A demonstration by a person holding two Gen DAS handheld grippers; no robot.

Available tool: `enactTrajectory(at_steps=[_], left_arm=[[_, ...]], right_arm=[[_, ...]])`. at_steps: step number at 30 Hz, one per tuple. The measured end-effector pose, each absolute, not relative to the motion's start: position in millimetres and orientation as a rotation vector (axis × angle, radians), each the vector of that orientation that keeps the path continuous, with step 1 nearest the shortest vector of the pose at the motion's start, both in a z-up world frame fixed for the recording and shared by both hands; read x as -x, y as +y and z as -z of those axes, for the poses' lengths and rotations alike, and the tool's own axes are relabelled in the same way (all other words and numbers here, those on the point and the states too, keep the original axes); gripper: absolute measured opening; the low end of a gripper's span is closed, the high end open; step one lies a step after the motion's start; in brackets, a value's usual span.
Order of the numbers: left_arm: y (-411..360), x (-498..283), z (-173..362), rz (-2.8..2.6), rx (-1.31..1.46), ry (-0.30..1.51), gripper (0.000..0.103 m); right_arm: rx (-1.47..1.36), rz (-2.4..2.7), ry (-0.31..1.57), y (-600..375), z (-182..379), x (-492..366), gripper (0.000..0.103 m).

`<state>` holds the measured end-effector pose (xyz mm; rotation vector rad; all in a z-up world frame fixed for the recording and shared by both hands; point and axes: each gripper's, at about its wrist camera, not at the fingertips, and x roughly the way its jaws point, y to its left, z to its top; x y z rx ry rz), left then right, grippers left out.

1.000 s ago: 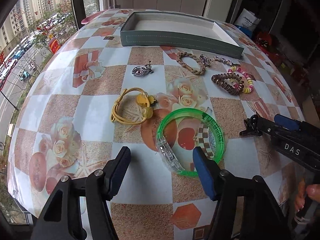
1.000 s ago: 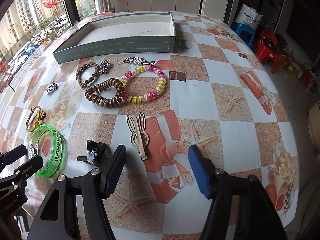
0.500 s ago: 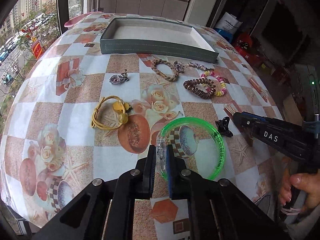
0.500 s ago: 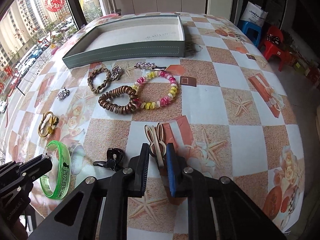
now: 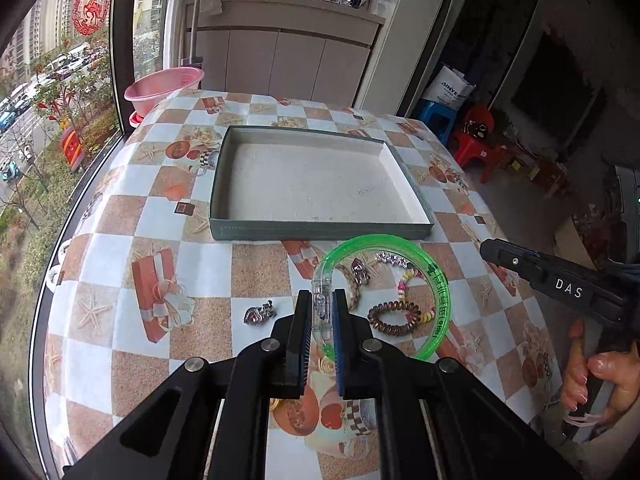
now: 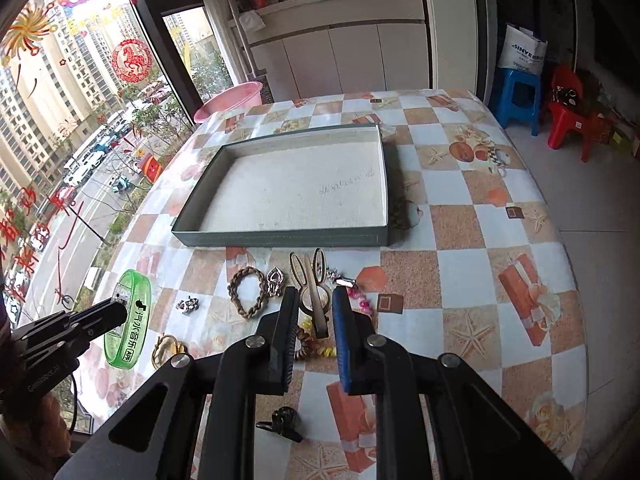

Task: Organize jewelry
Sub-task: 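Carry the bangle and bunny clip into the gray tray with both tools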

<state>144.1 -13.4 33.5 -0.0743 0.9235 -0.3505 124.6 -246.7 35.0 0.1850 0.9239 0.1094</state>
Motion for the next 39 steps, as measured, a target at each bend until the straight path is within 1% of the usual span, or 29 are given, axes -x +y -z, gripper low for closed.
enactTrajectory(at_steps=[4,7,15,19,25,31,34,37,38,39], left_arm=[[-16,-196,-46,0.326,0.078,0.902,0.022],[-18,-237,-43,0.286,0.079,0.880,0.022],[-35,-329,5,0.194,0.041,0.970,0.022],[-51,-355,36,0.161,-0.048,0.989,0.022],[-65,-376,73,0.133,-0.099,1.048,0.022],[-71,-376,81,0.104,-0.152,1.018,0.022],[-72,-376,81,0.092,-0.164,1.011,0.022],[-73,-375,79,0.086,-0.165,1.023,0.022],[-73,-373,78,0.090,-0.161,1.020,0.022],[-73,-372,75,0.093,-0.157,1.011,0.022]], right_arm=[[-0.218,-0.135,0.935,-249,-46,-174,0.018],[-0.255,-0.141,0.946,-252,-44,-210,0.018],[-0.270,-0.120,0.989,-252,-7,-292,0.018],[-0.248,-0.102,1.009,-249,14,-323,0.018],[-0.212,-0.069,1.050,-244,49,-344,0.018],[-0.194,-0.036,1.083,-243,70,-349,0.018],[-0.154,-0.022,1.065,-238,70,-348,0.019],[-0.129,-0.024,1.068,-235,69,-348,0.023],[-0.144,-0.027,1.070,-236,68,-347,0.029],[-0.170,-0.027,1.074,-239,67,-347,0.041]])
